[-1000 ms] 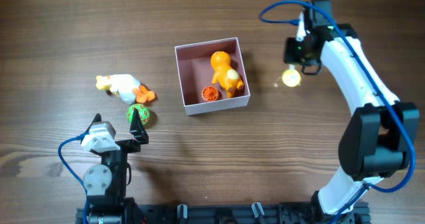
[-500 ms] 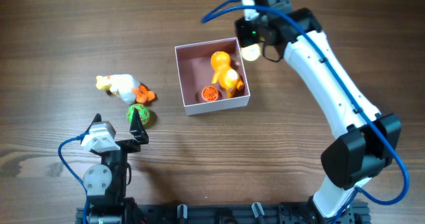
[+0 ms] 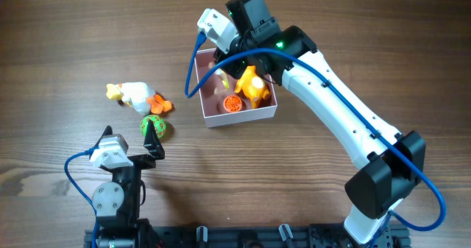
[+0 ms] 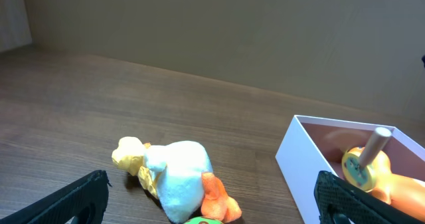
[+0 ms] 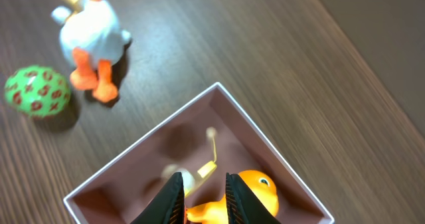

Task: Pack container
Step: 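Carry the lollipop with the right gripper into the box and release, then withdraw the right gripper and reach the left gripper toward the duck plush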

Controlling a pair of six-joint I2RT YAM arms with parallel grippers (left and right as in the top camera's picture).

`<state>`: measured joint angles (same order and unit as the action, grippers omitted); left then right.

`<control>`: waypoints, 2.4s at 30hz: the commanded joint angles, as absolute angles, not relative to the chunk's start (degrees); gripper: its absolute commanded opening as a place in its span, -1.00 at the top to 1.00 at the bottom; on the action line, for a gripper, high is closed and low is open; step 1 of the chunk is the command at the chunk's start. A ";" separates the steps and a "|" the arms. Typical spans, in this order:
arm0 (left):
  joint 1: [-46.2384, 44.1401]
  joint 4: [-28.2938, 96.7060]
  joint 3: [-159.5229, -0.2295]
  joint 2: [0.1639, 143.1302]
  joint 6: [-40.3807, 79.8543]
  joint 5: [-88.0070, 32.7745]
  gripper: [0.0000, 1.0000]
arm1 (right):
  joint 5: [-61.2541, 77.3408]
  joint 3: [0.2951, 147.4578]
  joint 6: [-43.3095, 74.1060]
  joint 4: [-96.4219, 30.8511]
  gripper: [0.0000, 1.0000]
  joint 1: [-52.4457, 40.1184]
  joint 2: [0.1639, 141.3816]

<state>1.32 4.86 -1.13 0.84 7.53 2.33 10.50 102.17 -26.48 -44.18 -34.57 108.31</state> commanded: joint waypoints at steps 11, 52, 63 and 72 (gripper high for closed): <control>1.13 4.67 -0.71 0.49 6.20 3.07 -1.00 | 9.63 97.56 -29.30 -40.84 0.62 -34.44 106.45; 1.13 4.51 -0.71 0.49 6.20 3.09 -0.99 | -11.94 99.26 0.01 -50.17 -0.99 4.69 99.55; 1.28 -0.38 -4.51 0.73 6.85 5.04 -0.99 | -11.94 99.26 0.01 -50.17 -1.00 4.69 99.55; 1.28 6.70 -34.37 26.85 6.85 6.61 -1.00 | -11.94 99.26 0.01 -50.17 -0.99 4.69 99.55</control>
<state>1.32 4.80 -24.12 15.64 7.55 5.52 -12.43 98.41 -0.45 -50.17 4.71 100.38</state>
